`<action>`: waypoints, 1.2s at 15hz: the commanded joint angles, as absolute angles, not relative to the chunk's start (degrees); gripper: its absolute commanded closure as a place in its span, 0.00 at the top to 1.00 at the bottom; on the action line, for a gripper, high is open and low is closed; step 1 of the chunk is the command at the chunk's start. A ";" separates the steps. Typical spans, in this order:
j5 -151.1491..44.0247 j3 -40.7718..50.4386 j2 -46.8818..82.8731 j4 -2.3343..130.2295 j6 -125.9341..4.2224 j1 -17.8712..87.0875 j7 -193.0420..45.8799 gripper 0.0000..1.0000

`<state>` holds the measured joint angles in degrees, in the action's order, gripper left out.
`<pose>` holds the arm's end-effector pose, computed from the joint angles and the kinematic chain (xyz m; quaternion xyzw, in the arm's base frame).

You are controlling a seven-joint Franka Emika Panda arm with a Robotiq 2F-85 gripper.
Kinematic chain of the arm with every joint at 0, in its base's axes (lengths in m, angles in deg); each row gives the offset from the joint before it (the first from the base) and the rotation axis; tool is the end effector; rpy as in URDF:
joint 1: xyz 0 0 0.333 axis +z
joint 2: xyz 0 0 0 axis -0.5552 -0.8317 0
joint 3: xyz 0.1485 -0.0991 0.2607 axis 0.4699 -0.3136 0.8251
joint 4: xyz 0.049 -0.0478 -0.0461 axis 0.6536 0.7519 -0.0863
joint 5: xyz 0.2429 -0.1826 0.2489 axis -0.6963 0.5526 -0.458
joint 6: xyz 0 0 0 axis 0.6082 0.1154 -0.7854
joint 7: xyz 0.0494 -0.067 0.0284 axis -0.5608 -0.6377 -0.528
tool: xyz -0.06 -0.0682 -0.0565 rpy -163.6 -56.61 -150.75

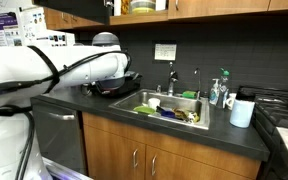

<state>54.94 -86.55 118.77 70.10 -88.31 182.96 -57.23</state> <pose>0.5665 0.3622 0.3540 -0.6946 -0.4533 -0.5030 0.2430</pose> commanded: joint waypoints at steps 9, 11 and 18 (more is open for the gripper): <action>62.93 -88.24 118.78 73.72 -85.42 183.17 -48.14 0.12; 62.67 -88.28 118.77 73.93 -84.96 183.16 -48.33 0.12; 61.80 -88.38 118.77 73.38 -83.55 183.15 -49.09 0.12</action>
